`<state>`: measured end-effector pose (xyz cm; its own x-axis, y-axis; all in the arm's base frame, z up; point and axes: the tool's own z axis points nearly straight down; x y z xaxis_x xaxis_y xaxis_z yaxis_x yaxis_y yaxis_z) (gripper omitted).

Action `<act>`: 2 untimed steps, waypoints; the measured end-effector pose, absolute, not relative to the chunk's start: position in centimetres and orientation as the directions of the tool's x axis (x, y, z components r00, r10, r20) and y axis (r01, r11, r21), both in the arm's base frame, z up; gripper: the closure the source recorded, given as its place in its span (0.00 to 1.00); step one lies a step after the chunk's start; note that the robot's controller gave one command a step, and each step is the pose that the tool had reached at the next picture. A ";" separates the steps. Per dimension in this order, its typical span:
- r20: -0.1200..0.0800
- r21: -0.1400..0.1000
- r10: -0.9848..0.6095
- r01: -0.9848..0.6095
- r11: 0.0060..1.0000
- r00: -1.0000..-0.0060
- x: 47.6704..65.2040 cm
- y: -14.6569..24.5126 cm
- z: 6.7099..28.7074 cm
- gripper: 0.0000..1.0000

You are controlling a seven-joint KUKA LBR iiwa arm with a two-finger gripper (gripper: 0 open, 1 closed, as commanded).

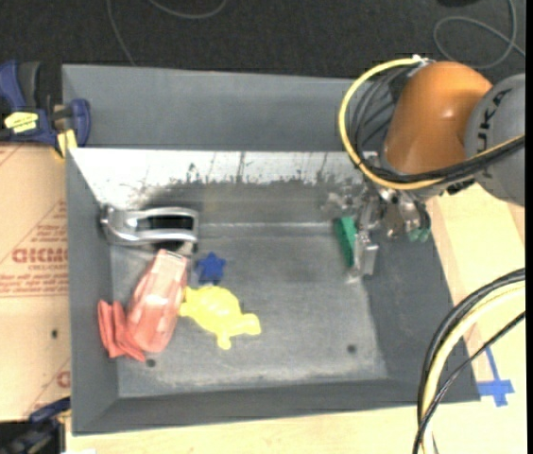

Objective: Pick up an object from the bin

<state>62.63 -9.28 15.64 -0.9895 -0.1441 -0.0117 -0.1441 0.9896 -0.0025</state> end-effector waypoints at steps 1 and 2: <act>-0.005 -0.005 -0.393 -0.393 0.920 -0.920 63.8 -12.7 12.6 0.00; -0.009 -0.011 -0.585 -0.585 0.811 -0.811 64.0 -12.5 13.9 0.00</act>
Offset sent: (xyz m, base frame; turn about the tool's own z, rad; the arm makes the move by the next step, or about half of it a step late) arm 0.0126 -0.0303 -0.0061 -0.7781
